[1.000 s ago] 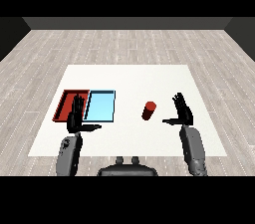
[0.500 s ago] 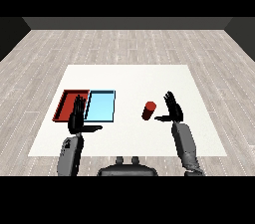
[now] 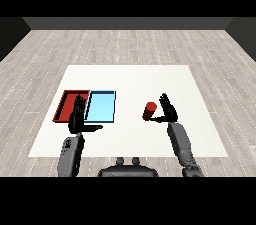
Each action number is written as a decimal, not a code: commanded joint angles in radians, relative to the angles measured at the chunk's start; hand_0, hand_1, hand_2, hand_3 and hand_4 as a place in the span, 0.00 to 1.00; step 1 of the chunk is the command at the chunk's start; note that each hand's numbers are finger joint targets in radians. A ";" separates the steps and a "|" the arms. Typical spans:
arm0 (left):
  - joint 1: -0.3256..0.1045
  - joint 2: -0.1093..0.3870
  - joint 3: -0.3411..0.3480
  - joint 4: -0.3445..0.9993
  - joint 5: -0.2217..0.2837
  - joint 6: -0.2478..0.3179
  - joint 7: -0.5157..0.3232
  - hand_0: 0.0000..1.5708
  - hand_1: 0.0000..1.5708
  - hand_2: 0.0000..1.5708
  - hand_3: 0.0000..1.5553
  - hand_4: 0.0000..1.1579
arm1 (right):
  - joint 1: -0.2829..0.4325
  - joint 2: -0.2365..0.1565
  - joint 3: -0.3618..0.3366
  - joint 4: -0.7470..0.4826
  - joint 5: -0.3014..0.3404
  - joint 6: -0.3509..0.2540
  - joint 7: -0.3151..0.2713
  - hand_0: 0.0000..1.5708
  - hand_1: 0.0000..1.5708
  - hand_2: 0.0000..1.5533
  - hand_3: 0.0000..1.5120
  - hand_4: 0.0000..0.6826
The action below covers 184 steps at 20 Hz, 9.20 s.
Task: Pick the red can and put it in the red box
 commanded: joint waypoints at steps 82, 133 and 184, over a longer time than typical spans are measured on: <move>-0.063 -0.034 -0.282 0.000 -0.067 0.157 0.167 0.00 0.00 0.00 0.00 0.00 | 0.003 0.098 0.440 -0.469 0.051 -0.593 0.194 0.92 0.92 0.92 0.91 0.96; -0.345 -0.033 -0.461 0.384 0.172 0.496 0.161 0.39 0.39 0.40 0.00 0.52 | -0.195 0.099 0.806 -0.319 -0.216 -0.876 0.092 0.94 0.94 0.93 0.90 0.92; -0.293 0.212 -0.351 0.353 0.045 0.639 0.165 1.00 1.00 1.00 0.94 0.98 | 0.319 -0.204 0.453 -0.913 -0.158 -0.665 0.171 0.00 0.00 0.00 0.00 0.00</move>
